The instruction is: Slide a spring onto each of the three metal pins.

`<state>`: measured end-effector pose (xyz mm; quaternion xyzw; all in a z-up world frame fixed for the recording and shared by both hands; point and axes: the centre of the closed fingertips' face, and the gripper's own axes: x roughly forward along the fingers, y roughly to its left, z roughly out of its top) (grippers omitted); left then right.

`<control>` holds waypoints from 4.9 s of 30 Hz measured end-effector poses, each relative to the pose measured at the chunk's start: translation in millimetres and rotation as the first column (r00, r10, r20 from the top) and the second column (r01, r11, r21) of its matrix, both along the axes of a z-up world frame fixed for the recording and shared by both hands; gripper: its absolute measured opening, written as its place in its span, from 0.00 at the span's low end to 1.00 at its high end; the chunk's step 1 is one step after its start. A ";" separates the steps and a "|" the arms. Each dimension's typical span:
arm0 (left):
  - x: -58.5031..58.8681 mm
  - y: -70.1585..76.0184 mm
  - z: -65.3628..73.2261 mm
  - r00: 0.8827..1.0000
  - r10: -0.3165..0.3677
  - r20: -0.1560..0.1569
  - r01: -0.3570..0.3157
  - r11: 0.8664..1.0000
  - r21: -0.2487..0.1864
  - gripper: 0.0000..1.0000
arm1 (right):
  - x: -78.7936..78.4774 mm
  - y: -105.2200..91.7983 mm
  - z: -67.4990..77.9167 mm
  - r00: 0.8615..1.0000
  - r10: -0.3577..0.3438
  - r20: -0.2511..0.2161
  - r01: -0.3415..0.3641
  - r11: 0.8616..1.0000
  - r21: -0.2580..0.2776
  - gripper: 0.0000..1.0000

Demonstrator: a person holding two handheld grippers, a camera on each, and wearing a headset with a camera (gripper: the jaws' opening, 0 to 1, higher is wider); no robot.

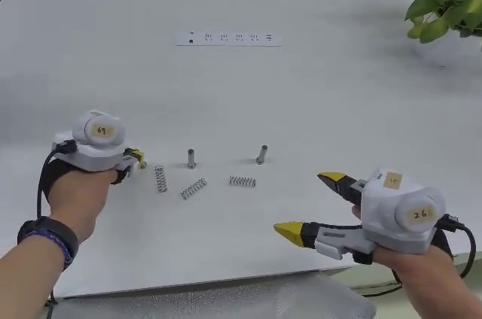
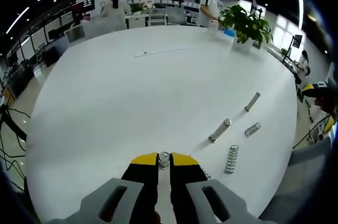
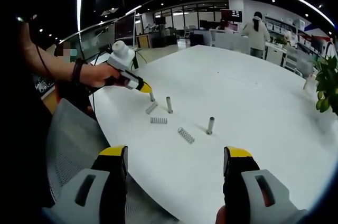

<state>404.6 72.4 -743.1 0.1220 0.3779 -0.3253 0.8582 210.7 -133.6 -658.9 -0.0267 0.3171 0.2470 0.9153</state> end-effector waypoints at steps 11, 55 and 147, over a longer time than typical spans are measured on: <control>-0.3 0.2 0.3 1.000 -0.024 0.007 0.024 0.999 0.029 0.00 | -1.4 -2.1 -1.3 1.000 -0.008 -0.001 0.008 1.000 0.001 0.73; -17.3 12.0 -16.1 0.997 -0.018 -0.080 0.019 1.000 0.012 0.17 | -4.5 -3.5 -2.5 1.000 -0.015 -0.003 0.015 1.000 0.015 0.72; -88.0 22.4 15.2 0.993 -0.115 -0.036 0.111 0.989 -0.100 0.49 | -5.8 14.9 -9.4 0.998 0.057 -0.019 -0.056 0.998 0.012 0.72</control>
